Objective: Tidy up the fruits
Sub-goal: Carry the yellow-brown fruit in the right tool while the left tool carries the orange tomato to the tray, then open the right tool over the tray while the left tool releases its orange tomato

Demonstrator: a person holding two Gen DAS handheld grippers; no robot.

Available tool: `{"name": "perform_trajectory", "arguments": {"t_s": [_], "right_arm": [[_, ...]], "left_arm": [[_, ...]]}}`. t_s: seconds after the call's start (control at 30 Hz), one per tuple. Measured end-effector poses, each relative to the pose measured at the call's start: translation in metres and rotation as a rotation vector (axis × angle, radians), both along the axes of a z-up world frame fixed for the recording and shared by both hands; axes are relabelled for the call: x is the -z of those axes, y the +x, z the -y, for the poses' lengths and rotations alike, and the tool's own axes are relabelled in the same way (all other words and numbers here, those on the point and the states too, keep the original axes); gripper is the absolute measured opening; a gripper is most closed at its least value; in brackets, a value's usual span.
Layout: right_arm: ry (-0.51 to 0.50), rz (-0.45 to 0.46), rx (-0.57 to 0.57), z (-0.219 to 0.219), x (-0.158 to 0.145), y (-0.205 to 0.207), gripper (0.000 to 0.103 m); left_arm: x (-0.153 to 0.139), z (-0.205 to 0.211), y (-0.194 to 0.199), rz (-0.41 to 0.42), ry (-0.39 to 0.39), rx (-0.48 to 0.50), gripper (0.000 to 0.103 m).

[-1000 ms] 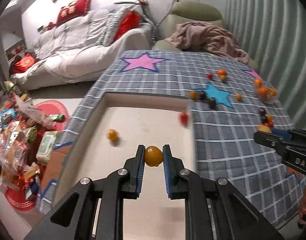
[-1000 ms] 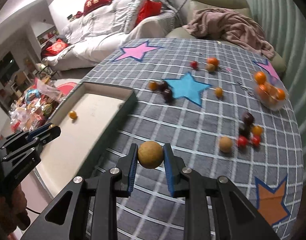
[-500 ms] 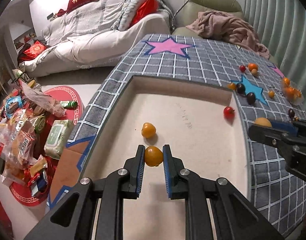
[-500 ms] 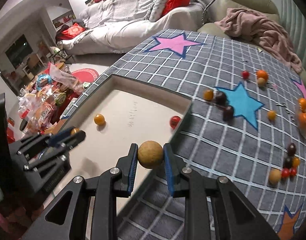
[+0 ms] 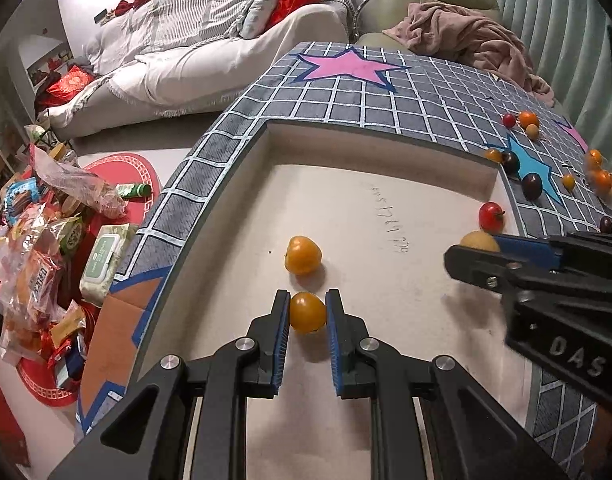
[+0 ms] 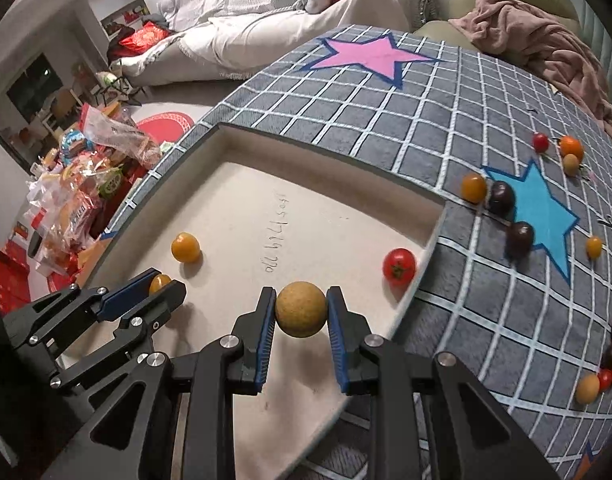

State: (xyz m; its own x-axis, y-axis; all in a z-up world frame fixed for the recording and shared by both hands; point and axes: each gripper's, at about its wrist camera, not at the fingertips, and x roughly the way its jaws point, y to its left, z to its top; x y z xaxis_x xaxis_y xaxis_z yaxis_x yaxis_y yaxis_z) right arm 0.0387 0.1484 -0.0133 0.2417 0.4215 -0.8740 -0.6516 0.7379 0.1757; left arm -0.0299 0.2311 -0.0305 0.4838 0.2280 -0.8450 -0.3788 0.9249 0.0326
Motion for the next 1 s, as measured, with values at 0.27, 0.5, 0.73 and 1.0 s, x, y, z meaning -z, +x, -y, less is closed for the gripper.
{"name": "perform_trajectory", "arguments": {"t_s": [0.27, 0.5, 0.73, 1.0], "right_arm": [[-0.036, 0.001, -0.011, -0.009, 0.011, 0.0, 0.028], [-0.05, 0.002, -0.025, -0.012, 0.01, -0.001, 0.043], [0.016, 0.004, -0.023, -0.006, -0.006, -0.005, 0.079], [0.071, 0.028, 0.017, 0.015, -0.033, -0.008, 0.103]], "left_arm": [[0.004, -0.001, 0.002, -0.017, -0.002, -0.001, 0.019], [0.005, -0.001, 0.003, -0.029, 0.015, -0.004, 0.02], [-0.008, 0.0, -0.005, 0.023, 0.06, -0.043, 0.09], [-0.022, 0.003, -0.017, 0.033, 0.06, -0.029, 0.09]]}}
